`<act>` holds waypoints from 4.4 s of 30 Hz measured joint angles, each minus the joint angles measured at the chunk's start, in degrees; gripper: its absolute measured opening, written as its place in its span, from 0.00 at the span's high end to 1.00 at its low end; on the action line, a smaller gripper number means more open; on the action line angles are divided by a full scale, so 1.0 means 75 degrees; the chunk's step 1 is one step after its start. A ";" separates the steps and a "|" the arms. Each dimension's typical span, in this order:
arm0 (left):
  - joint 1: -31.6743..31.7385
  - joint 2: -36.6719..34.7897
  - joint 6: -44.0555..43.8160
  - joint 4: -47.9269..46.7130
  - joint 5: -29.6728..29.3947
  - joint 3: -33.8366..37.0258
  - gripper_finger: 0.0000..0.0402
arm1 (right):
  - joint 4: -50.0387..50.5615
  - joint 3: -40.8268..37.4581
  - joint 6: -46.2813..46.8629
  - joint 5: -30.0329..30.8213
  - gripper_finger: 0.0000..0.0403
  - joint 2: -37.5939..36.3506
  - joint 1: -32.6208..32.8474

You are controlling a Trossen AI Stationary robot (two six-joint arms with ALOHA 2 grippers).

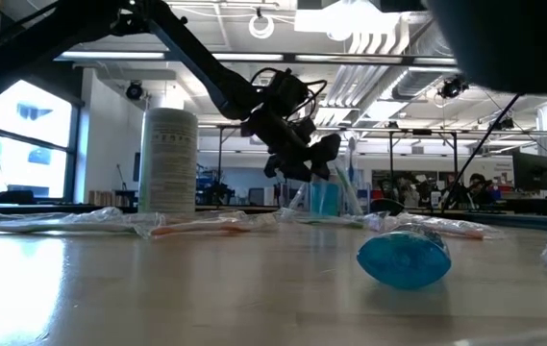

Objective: Pick & Place toothbrushing station
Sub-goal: Put the orange toothbrush into the transparent organizer

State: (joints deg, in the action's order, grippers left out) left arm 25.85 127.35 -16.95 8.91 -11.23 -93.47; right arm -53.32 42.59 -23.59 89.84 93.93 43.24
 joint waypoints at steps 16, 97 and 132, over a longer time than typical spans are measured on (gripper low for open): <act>-0.0008 -0.0390 0.0652 -0.0033 0.0649 0.0000 0.58 | 0.0003 0.0000 -0.0026 0.0017 0.12 0.0000 0.0000; -0.1661 -0.3034 0.4607 -0.5781 0.1246 0.3638 0.98 | -0.0169 0.0001 -0.0026 0.0010 0.12 -0.0003 0.0434; 0.0825 -0.4173 0.1571 0.3290 0.3640 0.3838 1.00 | -0.0109 0.0000 0.0590 0.0019 0.12 -0.0003 0.0944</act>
State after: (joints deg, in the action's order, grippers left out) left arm 32.03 96.05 -5.17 33.58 16.07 -64.69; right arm -54.14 42.59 -19.17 89.99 93.91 50.33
